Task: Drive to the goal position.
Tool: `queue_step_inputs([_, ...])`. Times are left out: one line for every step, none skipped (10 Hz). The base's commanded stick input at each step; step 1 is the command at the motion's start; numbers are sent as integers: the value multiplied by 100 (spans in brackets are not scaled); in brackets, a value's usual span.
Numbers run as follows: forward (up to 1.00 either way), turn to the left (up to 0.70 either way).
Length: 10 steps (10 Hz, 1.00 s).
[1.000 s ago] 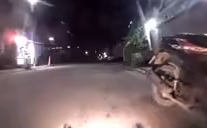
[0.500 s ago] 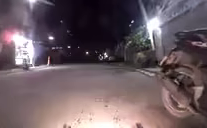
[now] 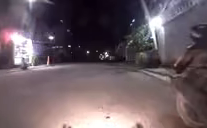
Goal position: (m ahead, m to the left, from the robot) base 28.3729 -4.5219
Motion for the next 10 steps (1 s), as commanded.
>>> queue_step_inputs([60, 0])
queue_step_inputs([60, 0])
queue_step_inputs([60, 0])
queue_step_inputs([60, -5])
queue_step_inputs([60, -10])
queue_step_inputs([60, -15])
queue_step_inputs([60, -15])
queue_step_inputs([60, -15])
queue_step_inputs([60, -15])
queue_step_inputs([60, -15])
